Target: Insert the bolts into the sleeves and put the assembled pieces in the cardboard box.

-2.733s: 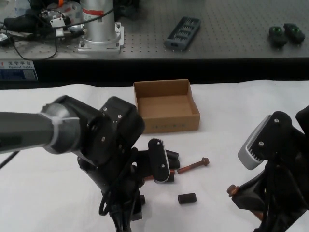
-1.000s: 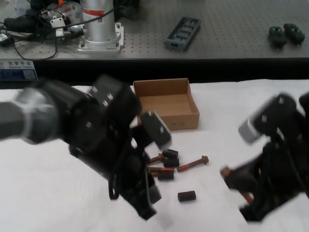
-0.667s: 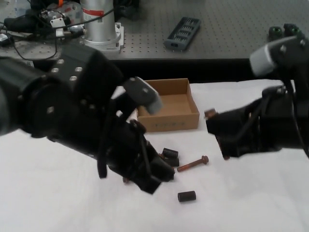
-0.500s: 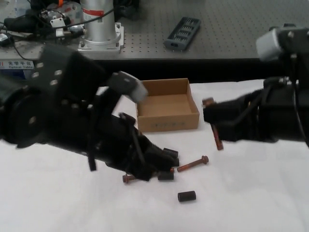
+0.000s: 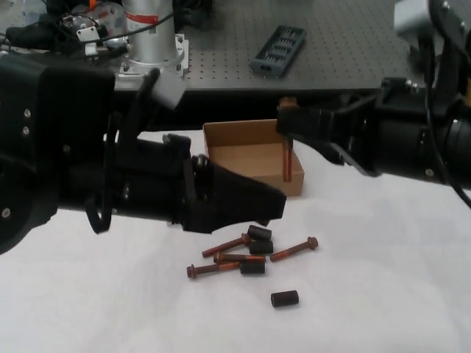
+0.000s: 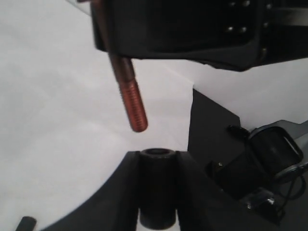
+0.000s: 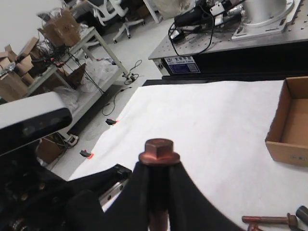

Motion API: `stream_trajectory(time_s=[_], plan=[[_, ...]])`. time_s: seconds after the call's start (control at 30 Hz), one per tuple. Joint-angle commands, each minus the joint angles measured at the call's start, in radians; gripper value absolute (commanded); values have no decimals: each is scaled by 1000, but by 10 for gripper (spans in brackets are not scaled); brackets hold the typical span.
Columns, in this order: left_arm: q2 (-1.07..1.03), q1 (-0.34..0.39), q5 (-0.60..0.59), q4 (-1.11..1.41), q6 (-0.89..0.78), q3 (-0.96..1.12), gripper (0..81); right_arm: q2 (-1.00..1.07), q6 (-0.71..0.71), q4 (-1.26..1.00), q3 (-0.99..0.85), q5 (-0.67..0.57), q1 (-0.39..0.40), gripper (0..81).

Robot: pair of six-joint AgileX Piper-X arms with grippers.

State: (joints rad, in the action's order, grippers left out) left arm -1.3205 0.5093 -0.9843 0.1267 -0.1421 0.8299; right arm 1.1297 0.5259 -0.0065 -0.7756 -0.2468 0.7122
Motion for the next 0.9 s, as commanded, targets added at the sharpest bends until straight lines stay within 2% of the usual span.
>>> stream_trajectory(time_s=[0.0,0.2,0.37,0.87], plan=[[14,-2,-51,49,-40,5,6,-2,23,-38,-10,-21,-15,19],[14,-2,-77,78,-62,5,6,-2,96,-75,-10,-61,-58,19],[14,-2,-70,97,-62,5,6,-2,150,-119,-10,-85,-61,19],[14,-2,92,139,-69,5,6,-2,177,-119,-10,-107,-58,19]])
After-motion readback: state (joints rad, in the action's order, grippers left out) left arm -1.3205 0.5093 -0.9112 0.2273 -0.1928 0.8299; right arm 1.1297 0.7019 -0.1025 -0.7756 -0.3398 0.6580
